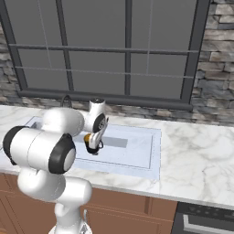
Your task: Pick the mug and place it in the sink. Pick the bowl and place it in the open cabinet and then close the cabinet.
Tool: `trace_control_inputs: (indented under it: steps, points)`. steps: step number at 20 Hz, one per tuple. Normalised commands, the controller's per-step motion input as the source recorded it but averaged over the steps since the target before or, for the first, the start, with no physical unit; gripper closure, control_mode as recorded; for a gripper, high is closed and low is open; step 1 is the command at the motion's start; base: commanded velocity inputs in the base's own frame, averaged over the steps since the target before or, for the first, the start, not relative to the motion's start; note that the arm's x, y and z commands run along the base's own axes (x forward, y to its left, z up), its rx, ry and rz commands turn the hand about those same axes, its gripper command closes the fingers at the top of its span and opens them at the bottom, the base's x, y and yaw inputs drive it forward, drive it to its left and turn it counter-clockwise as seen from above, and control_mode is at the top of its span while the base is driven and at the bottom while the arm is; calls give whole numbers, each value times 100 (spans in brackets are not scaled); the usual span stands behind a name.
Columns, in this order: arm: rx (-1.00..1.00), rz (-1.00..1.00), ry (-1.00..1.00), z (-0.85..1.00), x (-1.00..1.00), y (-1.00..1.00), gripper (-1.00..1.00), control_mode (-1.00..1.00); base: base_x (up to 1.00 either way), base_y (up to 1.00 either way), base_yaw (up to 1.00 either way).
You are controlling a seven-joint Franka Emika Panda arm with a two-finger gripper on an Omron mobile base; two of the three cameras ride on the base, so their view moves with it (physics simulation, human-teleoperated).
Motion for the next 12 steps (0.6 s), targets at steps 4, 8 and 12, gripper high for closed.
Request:
trace_control_inputs:
  steps: [4, 8, 12]
  points:
    - [10, 2, 0, -33, 27, 0, 100, -100, 0, 0, 0]
    - [6, 1, 0, -31, 29, 0, 100, -100, 0, 0, 0]
    - [1, 0, 0, -25, 32, 0, 100, -100, 0, 0, 0]
